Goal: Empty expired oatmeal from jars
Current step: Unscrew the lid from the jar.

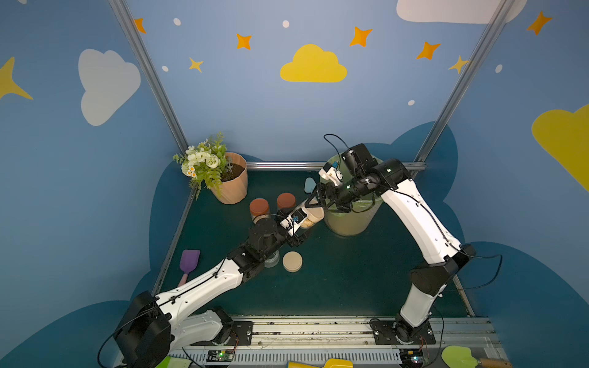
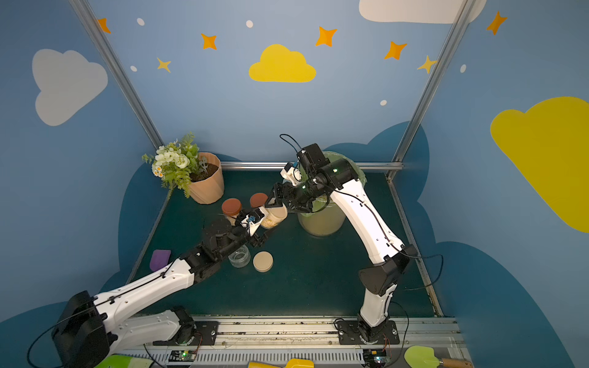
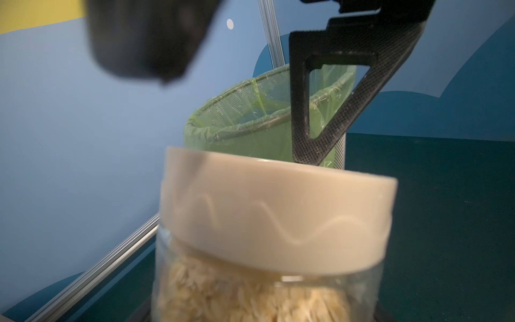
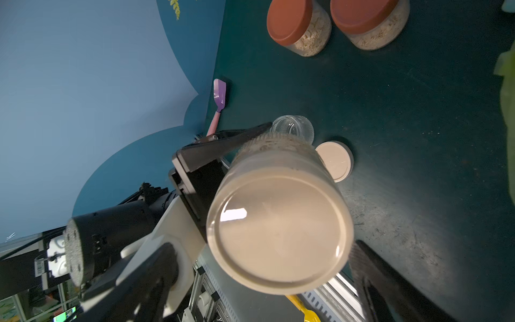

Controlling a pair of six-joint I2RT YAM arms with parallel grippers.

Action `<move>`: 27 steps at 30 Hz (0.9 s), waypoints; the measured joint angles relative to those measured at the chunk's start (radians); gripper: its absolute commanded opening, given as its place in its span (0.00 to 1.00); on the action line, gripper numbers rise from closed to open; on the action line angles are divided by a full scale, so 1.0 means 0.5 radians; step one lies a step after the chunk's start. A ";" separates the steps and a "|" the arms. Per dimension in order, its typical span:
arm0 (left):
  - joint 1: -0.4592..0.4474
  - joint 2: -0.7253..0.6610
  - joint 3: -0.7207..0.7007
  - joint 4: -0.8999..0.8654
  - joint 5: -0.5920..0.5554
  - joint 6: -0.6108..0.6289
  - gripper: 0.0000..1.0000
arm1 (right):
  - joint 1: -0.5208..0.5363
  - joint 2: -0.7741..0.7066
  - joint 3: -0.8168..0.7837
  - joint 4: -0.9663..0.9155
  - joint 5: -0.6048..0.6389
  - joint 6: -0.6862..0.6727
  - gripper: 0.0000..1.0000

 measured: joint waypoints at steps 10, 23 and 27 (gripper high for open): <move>-0.014 0.005 0.002 -0.027 0.002 0.000 0.07 | 0.055 0.092 0.208 -0.160 0.192 -0.118 0.97; -0.014 0.016 0.003 0.002 0.033 -0.010 0.06 | 0.079 0.083 0.262 -0.251 0.361 -0.181 0.97; -0.015 0.016 0.003 0.006 0.051 -0.021 0.05 | 0.092 0.083 0.262 -0.238 0.352 -0.181 0.97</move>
